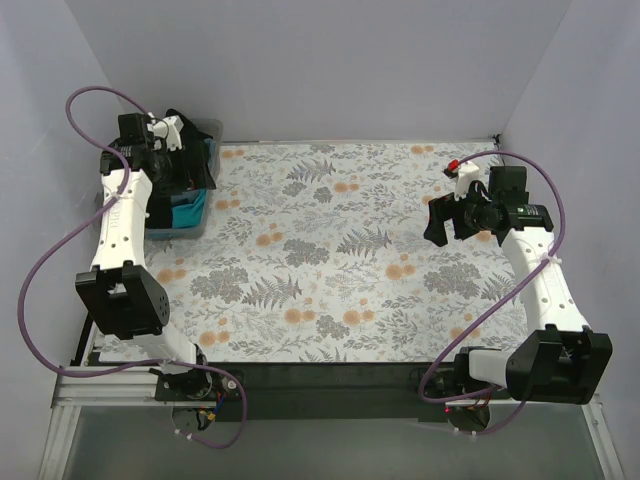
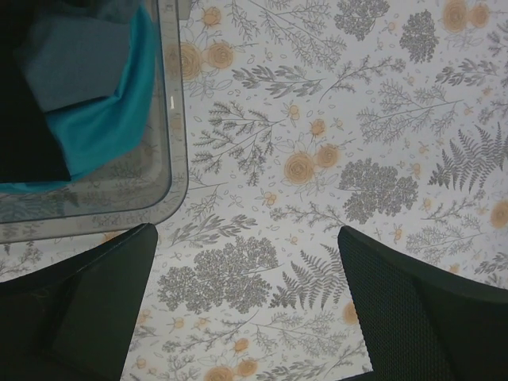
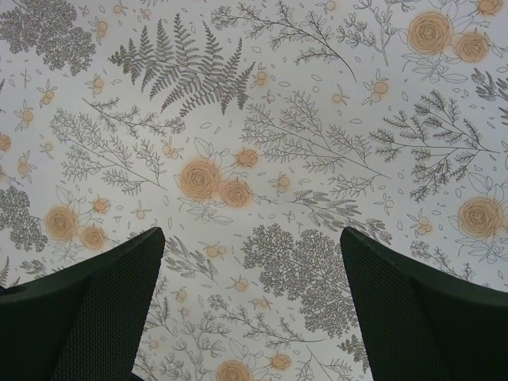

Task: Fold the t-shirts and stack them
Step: Grab the tshirt from the pile

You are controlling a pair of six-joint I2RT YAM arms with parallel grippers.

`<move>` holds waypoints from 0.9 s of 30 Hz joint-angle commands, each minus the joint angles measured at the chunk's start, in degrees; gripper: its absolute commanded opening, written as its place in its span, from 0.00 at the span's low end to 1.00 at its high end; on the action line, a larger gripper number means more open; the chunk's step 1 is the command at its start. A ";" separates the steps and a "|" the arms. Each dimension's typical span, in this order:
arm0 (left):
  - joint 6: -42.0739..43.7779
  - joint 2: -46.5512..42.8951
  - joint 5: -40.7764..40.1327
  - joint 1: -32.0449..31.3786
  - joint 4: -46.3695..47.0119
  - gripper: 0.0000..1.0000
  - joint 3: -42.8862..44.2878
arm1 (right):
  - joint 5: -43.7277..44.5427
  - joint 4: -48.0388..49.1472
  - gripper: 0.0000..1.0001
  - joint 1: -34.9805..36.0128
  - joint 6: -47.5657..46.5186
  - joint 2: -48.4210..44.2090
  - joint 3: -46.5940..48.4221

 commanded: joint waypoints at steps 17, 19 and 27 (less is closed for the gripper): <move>0.36 23.86 -3.12 9.39 5.87 0.98 34.09 | -3.26 0.90 0.98 0.07 0.77 1.41 -0.11; -0.60 24.22 -2.66 10.70 10.26 0.98 31.11 | -3.43 0.72 0.98 0.07 0.85 1.94 -0.19; 2.11 30.18 -5.28 11.24 15.81 0.98 30.29 | -4.31 0.98 0.98 0.07 0.15 3.35 -1.86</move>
